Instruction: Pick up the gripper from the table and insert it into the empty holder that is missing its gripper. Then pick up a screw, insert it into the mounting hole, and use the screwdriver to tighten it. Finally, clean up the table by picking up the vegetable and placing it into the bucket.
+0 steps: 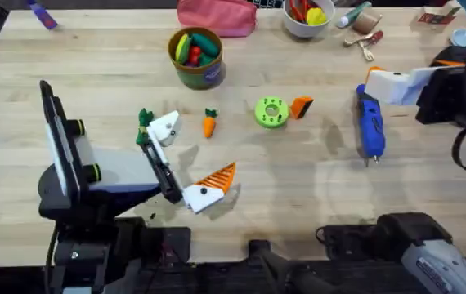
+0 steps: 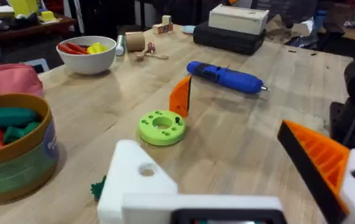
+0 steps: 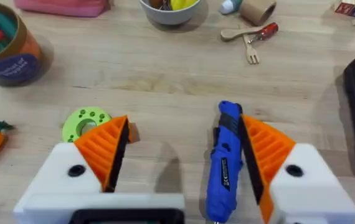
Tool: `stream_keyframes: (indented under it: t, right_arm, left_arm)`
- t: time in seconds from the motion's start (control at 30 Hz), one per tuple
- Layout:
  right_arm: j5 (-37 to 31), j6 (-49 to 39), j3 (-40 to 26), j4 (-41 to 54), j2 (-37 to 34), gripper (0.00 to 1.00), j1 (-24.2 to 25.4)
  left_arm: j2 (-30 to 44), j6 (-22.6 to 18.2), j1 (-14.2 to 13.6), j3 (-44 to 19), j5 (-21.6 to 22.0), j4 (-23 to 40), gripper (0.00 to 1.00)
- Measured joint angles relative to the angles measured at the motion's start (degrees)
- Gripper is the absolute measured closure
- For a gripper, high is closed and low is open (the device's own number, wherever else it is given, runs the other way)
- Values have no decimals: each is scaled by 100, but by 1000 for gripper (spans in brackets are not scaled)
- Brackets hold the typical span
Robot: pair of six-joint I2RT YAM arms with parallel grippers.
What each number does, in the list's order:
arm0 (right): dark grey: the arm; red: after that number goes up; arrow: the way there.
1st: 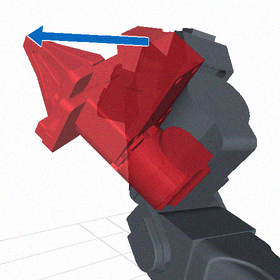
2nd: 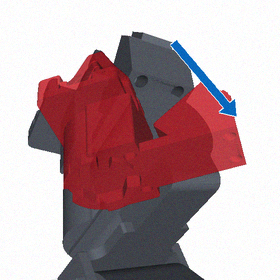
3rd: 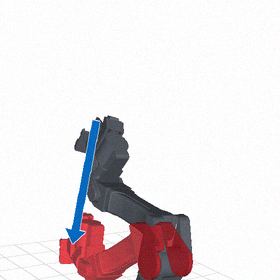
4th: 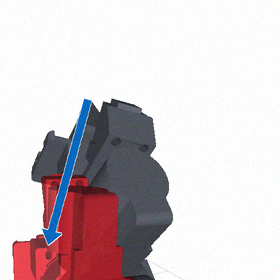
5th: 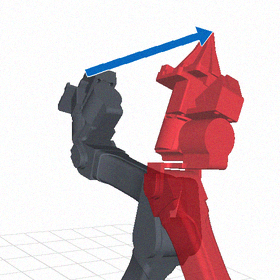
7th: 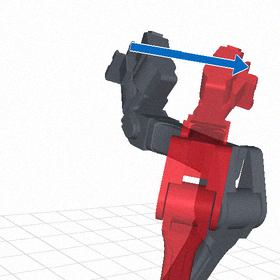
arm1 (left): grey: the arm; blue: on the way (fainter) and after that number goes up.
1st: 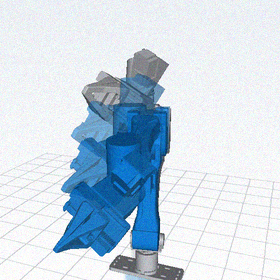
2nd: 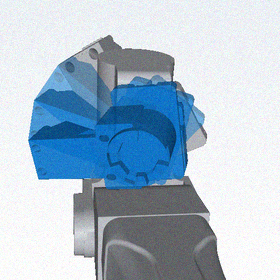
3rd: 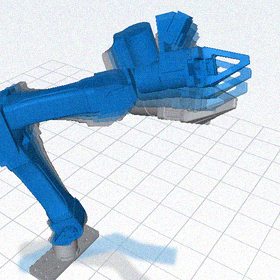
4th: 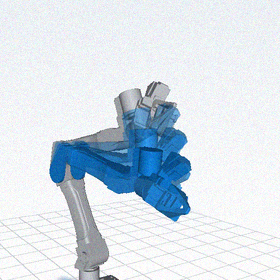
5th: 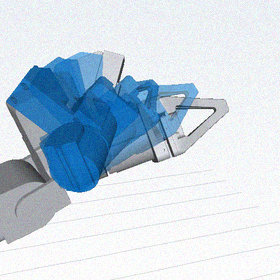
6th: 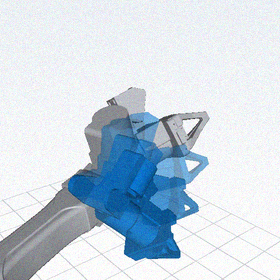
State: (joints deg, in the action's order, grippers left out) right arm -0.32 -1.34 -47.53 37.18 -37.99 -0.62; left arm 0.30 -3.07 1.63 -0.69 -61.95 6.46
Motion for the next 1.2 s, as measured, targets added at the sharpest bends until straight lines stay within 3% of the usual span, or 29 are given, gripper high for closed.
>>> stream_keyframes:
  t: [0.8, 1.07, 1.2]
  right_arm:
    - [0, 0, 0, 175, -96, 8, 0]
    - [-1, 0, -109, 527, -1067, 8, -118]
    - [-92, 0, -699, 1151, -1941, 7, -460]
  left_arm:
    - [2, 0, 0, 0, 0, 0, 16]
    - [2, 0, 0, 0, 0, 0, 15]
    - [1, 0, 0, 0, 0, -1, 15]
